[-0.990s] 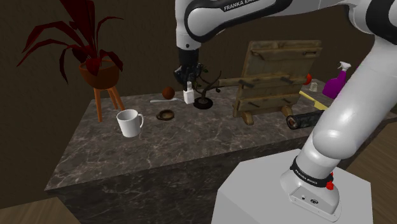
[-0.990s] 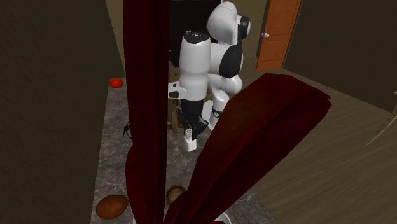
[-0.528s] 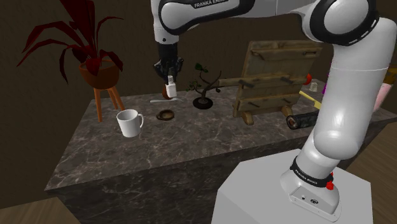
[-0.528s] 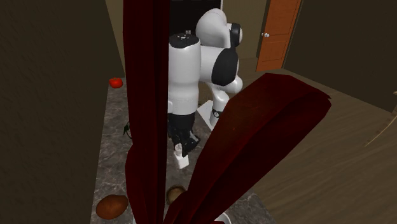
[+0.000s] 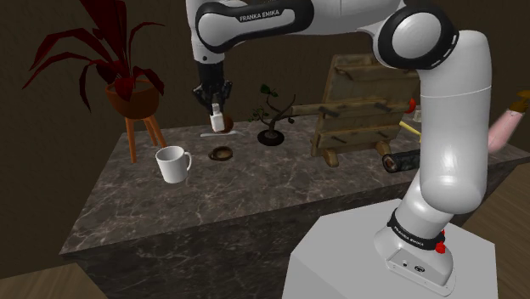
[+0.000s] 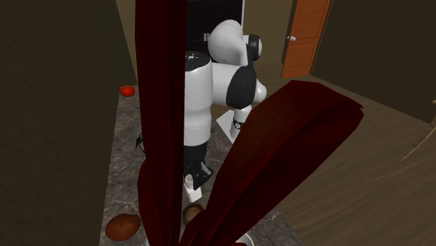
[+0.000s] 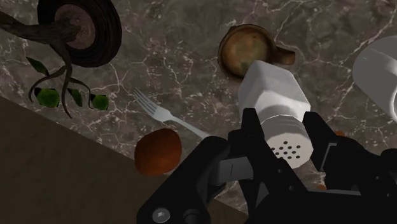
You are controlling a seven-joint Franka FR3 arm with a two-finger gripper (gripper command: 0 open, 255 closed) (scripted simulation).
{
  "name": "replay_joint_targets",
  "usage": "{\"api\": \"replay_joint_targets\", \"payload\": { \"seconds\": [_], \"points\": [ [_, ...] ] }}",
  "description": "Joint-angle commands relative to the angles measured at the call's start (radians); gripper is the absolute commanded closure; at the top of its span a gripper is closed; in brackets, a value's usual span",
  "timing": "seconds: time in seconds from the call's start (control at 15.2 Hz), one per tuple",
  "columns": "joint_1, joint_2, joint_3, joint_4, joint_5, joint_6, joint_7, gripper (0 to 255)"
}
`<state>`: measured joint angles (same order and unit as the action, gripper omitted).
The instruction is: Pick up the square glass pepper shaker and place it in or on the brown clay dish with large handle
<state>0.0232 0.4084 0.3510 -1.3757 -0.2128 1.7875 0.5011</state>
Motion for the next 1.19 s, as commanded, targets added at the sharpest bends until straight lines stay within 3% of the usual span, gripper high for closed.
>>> {"api": "replay_joint_targets", "payload": {
  "seconds": [0.0, 0.86, 1.12],
  "points": [
    [-0.004, 0.000, -0.001, -0.032, -0.001, 0.032, 0.002, 255],
    [-0.011, 0.027, -0.010, -0.173, -0.018, 0.196, 0.024, 255],
    [-0.011, 0.027, -0.010, -0.173, -0.018, 0.196, 0.024, 255]
  ]
}}
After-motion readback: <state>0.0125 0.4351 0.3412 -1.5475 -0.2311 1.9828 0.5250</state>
